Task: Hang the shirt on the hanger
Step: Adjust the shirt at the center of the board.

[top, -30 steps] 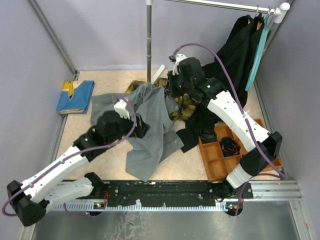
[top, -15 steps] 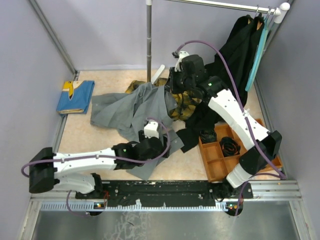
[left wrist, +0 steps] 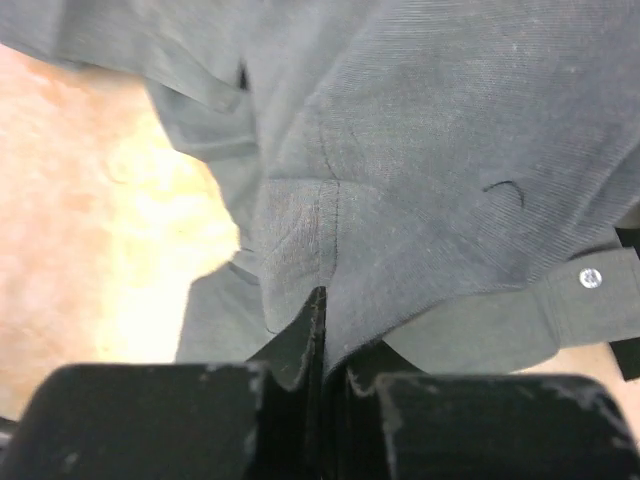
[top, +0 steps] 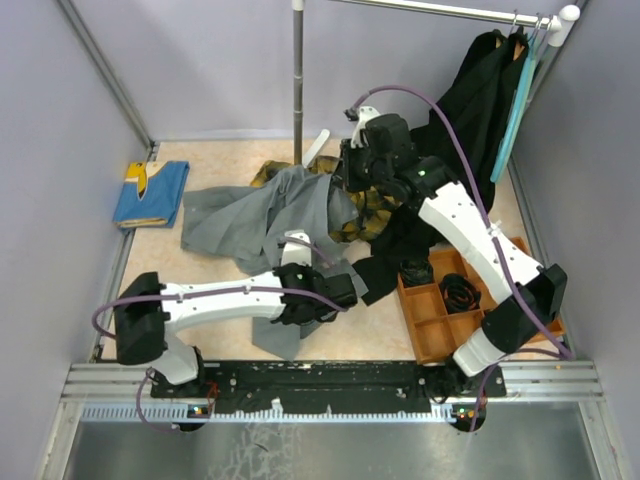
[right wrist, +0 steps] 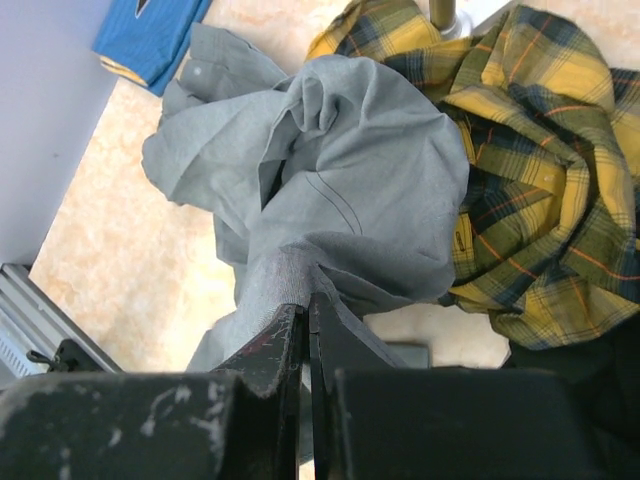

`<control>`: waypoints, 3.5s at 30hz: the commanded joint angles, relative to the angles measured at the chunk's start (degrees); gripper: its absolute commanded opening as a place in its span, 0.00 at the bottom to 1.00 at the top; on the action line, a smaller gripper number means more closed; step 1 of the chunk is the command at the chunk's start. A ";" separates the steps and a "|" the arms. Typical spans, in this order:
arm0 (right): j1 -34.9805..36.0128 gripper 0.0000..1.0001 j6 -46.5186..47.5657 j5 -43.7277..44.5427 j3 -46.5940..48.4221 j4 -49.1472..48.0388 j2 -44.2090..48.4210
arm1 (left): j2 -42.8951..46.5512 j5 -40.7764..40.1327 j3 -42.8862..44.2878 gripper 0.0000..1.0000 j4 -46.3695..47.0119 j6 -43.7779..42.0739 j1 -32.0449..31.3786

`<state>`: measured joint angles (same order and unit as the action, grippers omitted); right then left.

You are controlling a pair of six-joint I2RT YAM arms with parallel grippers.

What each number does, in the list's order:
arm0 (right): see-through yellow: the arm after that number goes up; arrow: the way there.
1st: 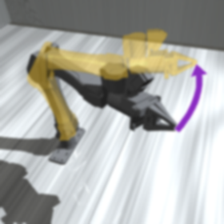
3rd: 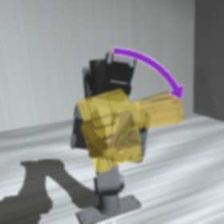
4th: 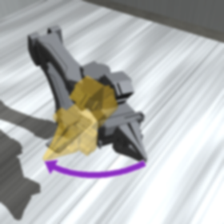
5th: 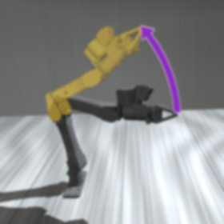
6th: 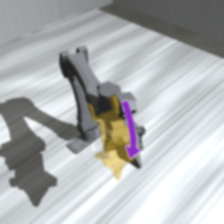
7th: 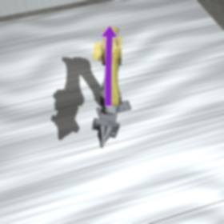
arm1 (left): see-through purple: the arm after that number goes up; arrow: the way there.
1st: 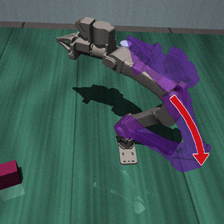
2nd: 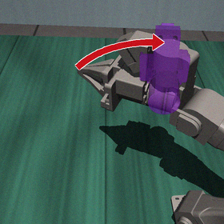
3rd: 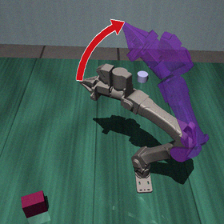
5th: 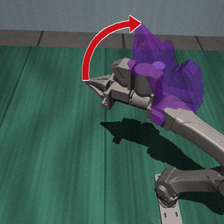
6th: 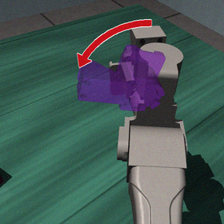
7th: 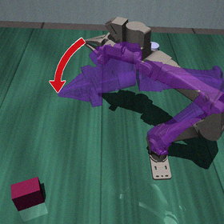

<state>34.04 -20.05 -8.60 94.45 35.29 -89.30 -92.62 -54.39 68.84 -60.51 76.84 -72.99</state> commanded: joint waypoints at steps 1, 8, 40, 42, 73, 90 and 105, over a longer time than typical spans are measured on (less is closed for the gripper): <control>-0.43 0.00 3.10 1.15 0.80 -4.22 6.21 | 7.27 -9.34 3.79 0.05 -20.43 9.94 -0.05; -0.47 0.00 8.16 1.38 4.78 -6.71 11.83 | 25.41 -12.97 8.59 0.00 -2.84 -23.51 7.29; 0.89 0.00 8.36 -12.99 43.60 0.44 6.07 | 20.65 8.68 47.61 0.00 33.21 -88.31 23.73; 0.94 0.00 8.61 -10.67 37.22 4.00 6.83 | 23.87 12.19 38.39 0.00 28.84 -81.41 23.74; -1.80 0.03 -0.40 -1.00 -11.75 -7.34 3.67 | 30.05 36.01 -3.17 0.91 24.57 -59.04 36.39; -4.99 0.03 -3.99 -8.75 -1.33 -9.49 -7.83 | 23.63 6.70 -8.58 0.92 29.97 -43.86 17.42; -4.95 0.03 -5.60 -13.60 -7.45 -12.76 -0.81 | 18.71 21.29 -14.76 0.68 49.05 -47.65 29.28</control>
<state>29.45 -24.29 -19.00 86.96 26.92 -94.50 -74.19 -41.19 56.47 -19.53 31.18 -47.22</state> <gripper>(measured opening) 0.030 0.709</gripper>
